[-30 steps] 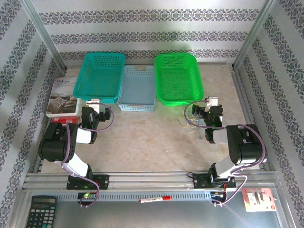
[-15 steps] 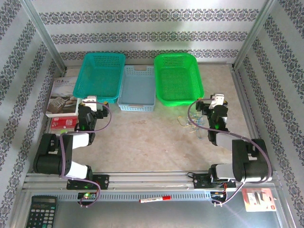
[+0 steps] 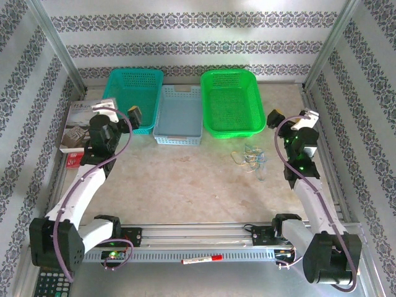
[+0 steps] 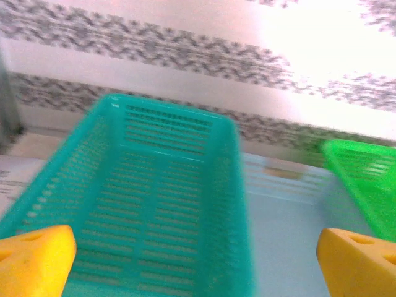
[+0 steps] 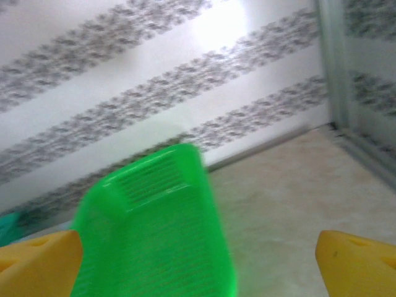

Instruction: Untangle the cables

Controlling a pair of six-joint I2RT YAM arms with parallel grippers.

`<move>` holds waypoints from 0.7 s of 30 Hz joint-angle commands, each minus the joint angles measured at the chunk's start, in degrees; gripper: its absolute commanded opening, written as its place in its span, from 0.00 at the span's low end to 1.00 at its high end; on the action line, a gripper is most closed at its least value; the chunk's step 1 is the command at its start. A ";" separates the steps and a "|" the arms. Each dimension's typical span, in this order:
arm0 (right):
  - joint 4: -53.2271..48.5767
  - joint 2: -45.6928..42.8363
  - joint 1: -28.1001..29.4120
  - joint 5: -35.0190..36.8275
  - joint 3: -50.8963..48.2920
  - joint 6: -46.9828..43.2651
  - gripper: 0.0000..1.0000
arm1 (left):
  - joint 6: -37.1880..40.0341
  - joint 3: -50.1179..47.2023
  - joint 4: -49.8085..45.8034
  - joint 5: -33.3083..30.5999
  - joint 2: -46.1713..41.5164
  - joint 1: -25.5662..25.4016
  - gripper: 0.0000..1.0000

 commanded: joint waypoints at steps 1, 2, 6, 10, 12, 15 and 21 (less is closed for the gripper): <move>-8.22 0.23 0.28 -15.75 4.51 8.24 0.93 | -7.71 2.33 -16.87 5.29 0.83 -5.26 1.00; -10.35 0.89 0.59 -18.40 5.72 8.82 0.91 | -8.85 2.31 -17.72 5.90 1.17 -7.24 1.00; -20.34 4.50 4.53 -23.31 10.35 9.77 0.91 | -13.99 -0.01 -15.72 5.45 4.17 -16.36 1.00; -29.21 6.32 11.76 -17.16 12.10 7.53 0.91 | -18.61 -2.65 -8.94 5.11 9.10 -21.99 1.00; -33.17 7.06 14.51 -13.23 12.46 6.14 0.91 | -19.63 -3.02 -5.55 5.40 12.31 -23.77 1.00; -38.24 7.19 16.16 -8.62 12.55 5.51 0.92 | -19.88 -1.79 -2.55 6.28 17.37 -25.35 1.00; -45.75 6.01 13.93 -0.52 12.20 3.00 0.95 | -21.27 0.85 4.41 8.34 26.28 -25.77 1.00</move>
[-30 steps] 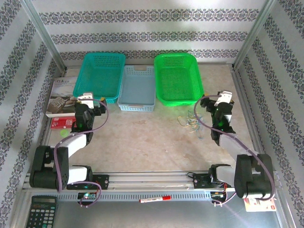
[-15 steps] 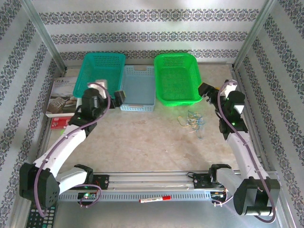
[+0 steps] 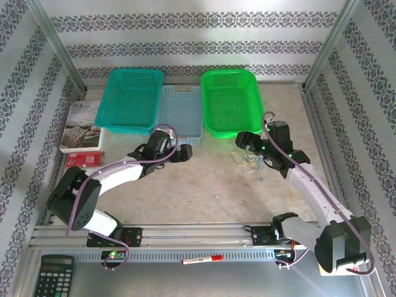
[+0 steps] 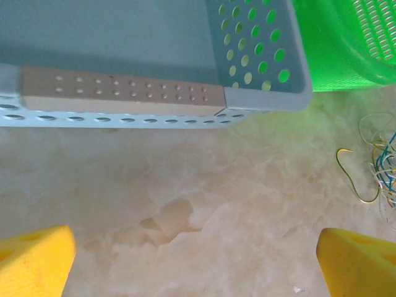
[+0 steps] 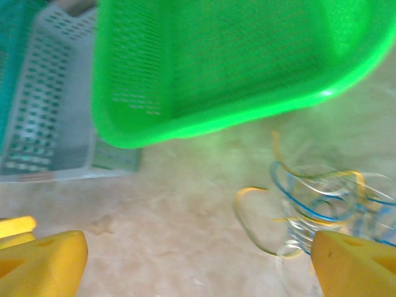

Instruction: Untangle the cables

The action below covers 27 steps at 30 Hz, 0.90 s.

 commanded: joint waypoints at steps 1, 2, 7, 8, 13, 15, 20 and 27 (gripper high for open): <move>-5.89 -1.32 -2.28 5.70 1.12 -2.52 0.96 | -1.88 3.08 8.03 1.63 3.51 -0.59 1.00; -5.91 -1.30 -3.41 5.19 0.74 -2.61 0.97 | -1.86 3.79 8.94 1.84 4.80 -0.59 1.00; -4.96 -1.28 -6.69 3.30 -0.98 -3.18 0.98 | -1.35 8.06 11.44 2.73 11.21 -0.65 1.00; -4.60 -1.48 -6.93 3.09 -1.35 -3.14 0.98 | -1.14 9.08 11.84 2.77 12.49 -0.60 1.00; -3.39 -1.50 -7.61 1.32 -1.39 -3.11 0.98 | 0.80 14.43 12.86 2.73 18.11 -0.51 1.00; -3.42 -1.04 -7.99 1.93 -0.41 -3.27 0.98 | 1.61 17.05 12.42 2.49 20.04 -0.51 1.00; -4.00 3.09 -9.15 6.83 5.03 -3.58 0.98 | 2.31 22.40 10.95 3.19 23.93 0.15 1.00; -5.04 18.42 -9.42 16.39 18.18 -6.40 0.98 | -0.01 16.57 11.61 5.46 17.67 0.22 1.00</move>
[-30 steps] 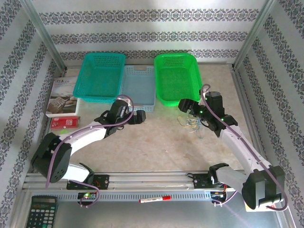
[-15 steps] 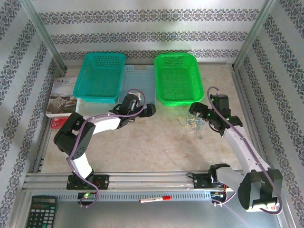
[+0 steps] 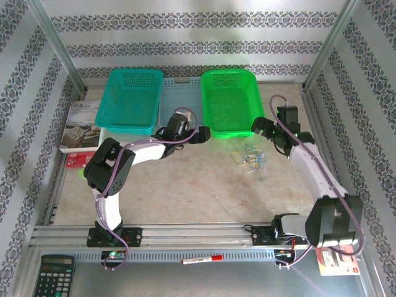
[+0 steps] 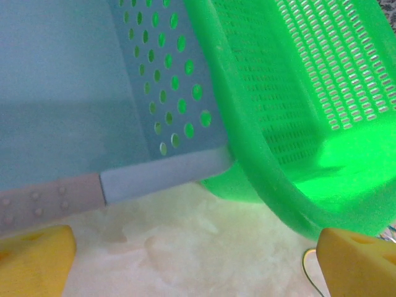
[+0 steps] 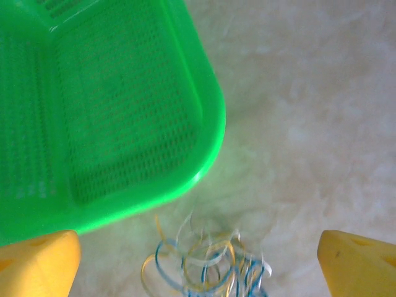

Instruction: Untangle the cables

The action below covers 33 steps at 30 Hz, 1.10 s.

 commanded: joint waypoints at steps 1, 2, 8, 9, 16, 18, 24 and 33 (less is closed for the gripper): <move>-1.15 7.74 -0.51 7.30 7.23 -3.12 0.98 | -1.28 -3.98 1.10 1.69 -6.15 0.17 1.00; -1.97 11.22 -0.46 9.07 9.75 -3.73 0.98 | -1.87 -5.26 0.78 2.08 -8.04 0.19 1.00; -7.04 28.46 -0.54 13.35 25.22 -7.29 0.98 | -5.63 -9.23 -2.97 2.93 -17.41 0.15 1.00; -8.03 30.77 -0.66 13.62 27.36 -7.54 0.98 | -5.64 -9.07 -4.07 2.79 -18.50 0.13 1.00; -12.10 41.35 -1.65 16.08 37.80 -8.17 0.98 | -4.45 -5.85 -12.59 -2.19 -25.48 0.24 1.00; -12.60 42.82 -2.65 16.27 39.12 -7.85 0.98 | -4.40 -5.54 -13.14 -3.30 -27.13 0.18 1.00; -13.24 42.90 -6.06 18.35 39.18 -6.26 0.98 | -4.29 -6.02 -13.16 -5.55 -30.51 0.40 1.00; -10.89 38.51 -8.23 11.26 35.42 -4.57 0.98 | -3.97 -6.78 -12.31 -6.98 -31.75 0.52 1.00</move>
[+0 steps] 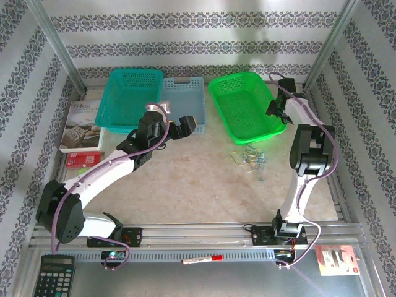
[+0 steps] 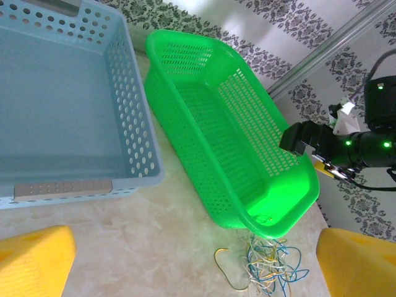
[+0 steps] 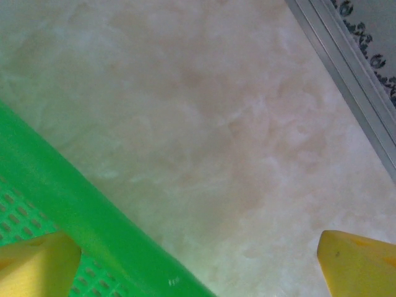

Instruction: Untangle the cables

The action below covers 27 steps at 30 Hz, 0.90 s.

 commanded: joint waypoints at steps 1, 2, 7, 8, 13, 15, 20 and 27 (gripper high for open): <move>0.14 -3.96 0.51 -5.29 -0.49 1.46 0.98 | 0.31 0.44 -0.99 -1.04 -0.98 0.53 1.00; 0.20 -4.70 0.61 -6.62 -0.68 1.85 0.98 | 0.42 0.54 -1.26 -1.02 -1.06 0.66 1.00; 3.44 -11.08 1.68 -10.71 -4.25 2.74 0.98 | 0.58 -0.08 -1.52 -1.18 -2.52 0.68 1.00; 4.09 -12.95 1.99 -11.03 -5.32 2.96 0.98 | 0.66 -0.24 -1.62 -1.14 -2.80 0.61 1.00; 5.67 -22.15 4.11 -13.68 -12.14 4.34 0.97 | 0.97 -0.72 -2.61 -1.00 -4.33 0.63 1.00; 7.13 -27.30 5.60 -15.98 -17.26 5.60 0.97 | 1.16 -1.03 -3.22 -0.89 -4.99 0.67 1.00; 9.08 -38.38 11.85 -19.36 -29.17 7.74 0.96 | 1.22 -2.05 -3.99 -0.41 -6.39 0.66 1.00; 11.40 -44.48 20.98 -19.53 -40.34 11.89 0.95 | 0.44 -3.07 -3.92 0.90 -6.86 0.57 1.00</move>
